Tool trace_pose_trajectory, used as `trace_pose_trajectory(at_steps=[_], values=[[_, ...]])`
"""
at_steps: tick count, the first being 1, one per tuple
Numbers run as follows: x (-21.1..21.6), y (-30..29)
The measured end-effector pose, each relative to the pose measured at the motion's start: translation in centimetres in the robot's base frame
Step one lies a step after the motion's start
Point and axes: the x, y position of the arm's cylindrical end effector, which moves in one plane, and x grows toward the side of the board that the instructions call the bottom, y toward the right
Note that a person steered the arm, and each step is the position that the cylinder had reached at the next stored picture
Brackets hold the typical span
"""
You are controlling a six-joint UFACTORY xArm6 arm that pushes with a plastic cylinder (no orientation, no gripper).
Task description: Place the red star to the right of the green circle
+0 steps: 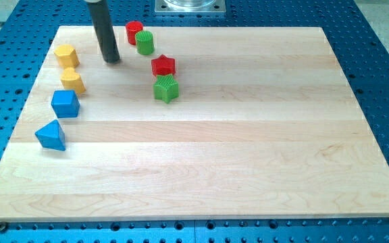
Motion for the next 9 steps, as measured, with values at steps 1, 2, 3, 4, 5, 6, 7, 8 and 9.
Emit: trace_pose_trajectory(at_steps=[1, 2, 3, 4, 5, 6, 7, 8, 9], values=[[-1.6, 4.7], [-3.1, 8.7], [-2.9, 8.6], [-1.7, 11.6], [4.0, 16.4], [10.8, 11.6], [10.1, 7.4], [7.8, 7.4], [4.4, 11.6]])
